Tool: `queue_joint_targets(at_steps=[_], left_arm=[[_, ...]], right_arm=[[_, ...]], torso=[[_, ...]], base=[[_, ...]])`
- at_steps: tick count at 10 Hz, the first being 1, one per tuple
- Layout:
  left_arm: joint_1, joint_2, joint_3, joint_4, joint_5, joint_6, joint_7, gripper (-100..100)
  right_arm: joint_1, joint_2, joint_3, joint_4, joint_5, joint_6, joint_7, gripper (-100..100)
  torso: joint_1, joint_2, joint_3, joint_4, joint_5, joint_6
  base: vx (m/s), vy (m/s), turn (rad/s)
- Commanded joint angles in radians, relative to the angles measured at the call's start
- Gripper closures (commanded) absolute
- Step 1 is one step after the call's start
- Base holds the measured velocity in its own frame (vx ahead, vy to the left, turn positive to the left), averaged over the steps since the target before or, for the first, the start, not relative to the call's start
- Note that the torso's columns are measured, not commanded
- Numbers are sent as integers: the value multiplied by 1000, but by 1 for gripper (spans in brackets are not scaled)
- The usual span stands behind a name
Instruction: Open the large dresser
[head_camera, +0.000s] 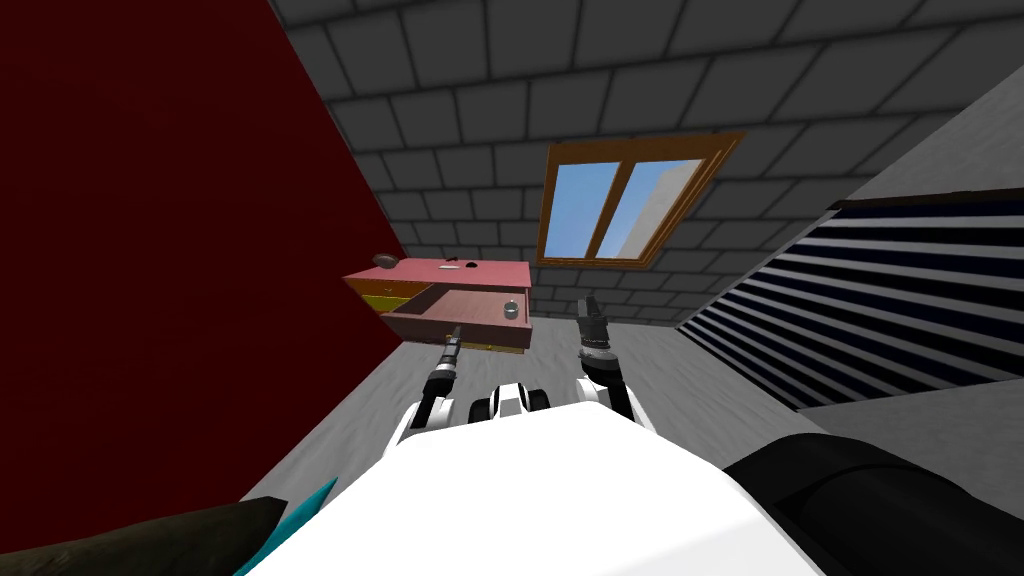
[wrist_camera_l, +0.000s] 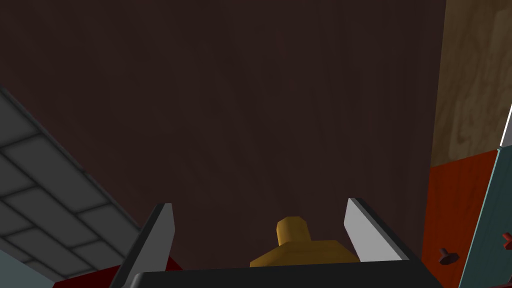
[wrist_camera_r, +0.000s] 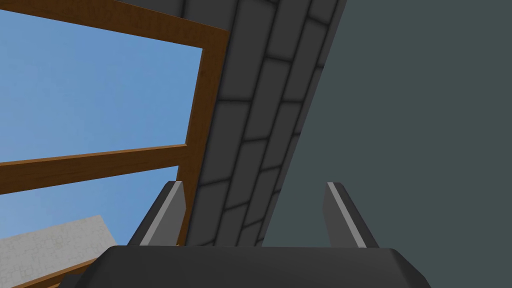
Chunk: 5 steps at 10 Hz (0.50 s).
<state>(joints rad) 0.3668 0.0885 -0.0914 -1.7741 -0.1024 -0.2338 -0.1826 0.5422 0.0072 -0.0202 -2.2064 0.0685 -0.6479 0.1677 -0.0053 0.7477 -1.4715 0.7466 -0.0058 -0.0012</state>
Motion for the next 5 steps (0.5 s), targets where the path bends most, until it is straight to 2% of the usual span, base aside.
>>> queue_joint_targets(at_steps=[1, 5], left_arm=[[2, 0, 0, 4, 0, 1, 1, 0], [6, 1, -1, 12, 2, 2, 4, 0]], right_arm=[[0, 0, 0, 0, 0, 0, 0, 0], [0, 0, 0, 0, 0, 0, 0, 0]], torso=[[0, -3, -2, -3, 1, 0], [1, -8, -5, -7, 3, 1]], base=[[0, 0, 0], [0, 0, 0]])
